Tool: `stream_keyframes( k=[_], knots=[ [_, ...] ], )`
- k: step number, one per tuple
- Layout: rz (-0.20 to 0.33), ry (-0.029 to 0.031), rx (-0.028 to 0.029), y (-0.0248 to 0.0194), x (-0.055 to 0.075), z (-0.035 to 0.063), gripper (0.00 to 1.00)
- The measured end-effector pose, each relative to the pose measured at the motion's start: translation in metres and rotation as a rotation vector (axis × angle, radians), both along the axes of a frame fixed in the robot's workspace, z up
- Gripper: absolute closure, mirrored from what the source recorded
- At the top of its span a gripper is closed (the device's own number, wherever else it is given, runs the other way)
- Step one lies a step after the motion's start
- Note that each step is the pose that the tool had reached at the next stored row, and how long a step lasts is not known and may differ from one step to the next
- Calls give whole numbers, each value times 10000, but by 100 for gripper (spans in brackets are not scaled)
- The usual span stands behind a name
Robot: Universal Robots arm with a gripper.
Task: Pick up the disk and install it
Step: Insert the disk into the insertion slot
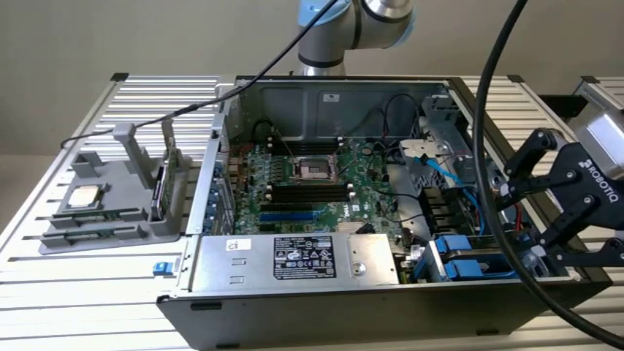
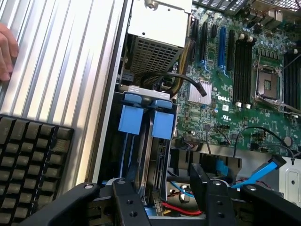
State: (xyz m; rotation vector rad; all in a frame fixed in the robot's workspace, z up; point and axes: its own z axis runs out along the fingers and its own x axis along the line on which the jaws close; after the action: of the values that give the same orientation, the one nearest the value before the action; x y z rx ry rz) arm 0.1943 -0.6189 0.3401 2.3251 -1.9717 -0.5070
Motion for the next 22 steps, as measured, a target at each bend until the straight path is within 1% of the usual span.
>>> stream_keyframes(
  k=[4, 11, 15, 20, 21, 22],
  knots=[
    [258, 1, 99, 0, 8, -29, 44],
    [982, 3, 169, -1, 14, -66, 44],
    [1324, 2, 237, -1, 20, -75, 44],
    [1709, -2, 370, 0, 41, -81, 44],
    [1777, -3, 400, -1, 49, -81, 46],
    [1839, -6, 434, 0, 61, -81, 46]
  ],
)
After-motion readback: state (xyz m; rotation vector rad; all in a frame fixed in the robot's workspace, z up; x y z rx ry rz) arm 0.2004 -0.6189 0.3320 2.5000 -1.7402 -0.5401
